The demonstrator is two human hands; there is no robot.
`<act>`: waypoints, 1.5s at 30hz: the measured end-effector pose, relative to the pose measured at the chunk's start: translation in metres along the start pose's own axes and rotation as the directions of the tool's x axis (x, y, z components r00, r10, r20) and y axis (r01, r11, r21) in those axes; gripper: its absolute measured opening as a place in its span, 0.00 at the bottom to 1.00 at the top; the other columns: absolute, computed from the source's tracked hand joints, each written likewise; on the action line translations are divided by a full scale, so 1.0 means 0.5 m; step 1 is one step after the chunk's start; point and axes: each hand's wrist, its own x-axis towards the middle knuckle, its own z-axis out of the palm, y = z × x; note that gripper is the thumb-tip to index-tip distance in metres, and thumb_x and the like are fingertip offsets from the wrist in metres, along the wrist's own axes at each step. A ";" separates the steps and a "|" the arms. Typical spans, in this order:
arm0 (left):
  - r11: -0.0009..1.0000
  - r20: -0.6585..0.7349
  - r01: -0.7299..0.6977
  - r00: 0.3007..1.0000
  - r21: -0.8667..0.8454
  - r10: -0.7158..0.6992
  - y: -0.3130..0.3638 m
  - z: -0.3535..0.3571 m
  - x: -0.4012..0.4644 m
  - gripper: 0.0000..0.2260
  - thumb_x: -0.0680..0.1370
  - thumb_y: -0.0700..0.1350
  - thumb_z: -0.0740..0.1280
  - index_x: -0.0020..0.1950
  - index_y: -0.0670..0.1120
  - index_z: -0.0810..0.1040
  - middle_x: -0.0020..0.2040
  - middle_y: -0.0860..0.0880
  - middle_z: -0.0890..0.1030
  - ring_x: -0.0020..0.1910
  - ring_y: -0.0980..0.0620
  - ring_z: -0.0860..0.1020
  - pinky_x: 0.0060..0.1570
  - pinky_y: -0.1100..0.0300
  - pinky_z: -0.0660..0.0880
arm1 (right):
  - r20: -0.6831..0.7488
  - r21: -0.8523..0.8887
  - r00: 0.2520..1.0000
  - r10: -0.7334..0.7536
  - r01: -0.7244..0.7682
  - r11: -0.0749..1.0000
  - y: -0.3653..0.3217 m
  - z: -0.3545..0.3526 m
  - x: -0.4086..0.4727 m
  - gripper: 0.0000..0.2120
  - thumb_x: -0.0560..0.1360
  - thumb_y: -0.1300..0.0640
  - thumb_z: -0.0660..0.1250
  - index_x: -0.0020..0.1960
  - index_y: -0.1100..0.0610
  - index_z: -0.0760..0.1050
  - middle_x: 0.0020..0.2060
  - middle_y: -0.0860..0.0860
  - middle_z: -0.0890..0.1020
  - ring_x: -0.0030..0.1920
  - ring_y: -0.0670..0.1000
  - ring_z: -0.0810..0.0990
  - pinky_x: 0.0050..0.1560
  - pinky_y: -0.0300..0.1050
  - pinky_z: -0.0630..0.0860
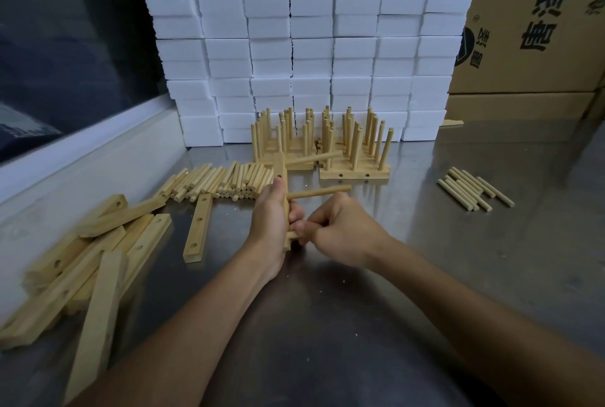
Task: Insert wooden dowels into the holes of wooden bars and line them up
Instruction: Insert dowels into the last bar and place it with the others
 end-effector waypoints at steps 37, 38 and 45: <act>0.916 -0.151 -0.094 0.975 0.391 0.164 -0.014 -0.002 0.011 0.14 0.77 0.39 0.70 0.63 0.43 0.76 0.51 0.47 0.82 0.46 0.52 0.82 0.49 0.58 0.81 | -0.263 0.019 0.960 0.090 -0.089 0.996 0.141 -0.119 0.012 0.09 0.76 0.56 0.72 0.56 0.56 0.79 0.47 0.50 0.83 0.50 0.49 0.81 0.54 0.45 0.78; 0.868 -0.111 -0.097 0.979 0.488 0.172 -0.018 0.000 0.009 0.14 0.77 0.41 0.70 0.63 0.44 0.77 0.54 0.48 0.82 0.50 0.53 0.81 0.51 0.60 0.79 | -0.275 -0.025 0.958 0.076 -0.086 0.996 0.148 -0.126 0.011 0.10 0.76 0.56 0.72 0.57 0.56 0.79 0.48 0.50 0.83 0.50 0.49 0.81 0.55 0.45 0.77; 0.634 0.056 -0.154 0.983 0.757 0.172 -0.034 0.035 0.000 0.10 0.77 0.40 0.68 0.44 0.56 0.77 0.48 0.54 0.82 0.53 0.53 0.79 0.52 0.61 0.76 | -0.296 -0.159 0.954 0.059 -0.110 0.981 0.187 -0.151 0.017 0.13 0.76 0.56 0.72 0.59 0.56 0.78 0.49 0.50 0.82 0.52 0.50 0.80 0.56 0.46 0.77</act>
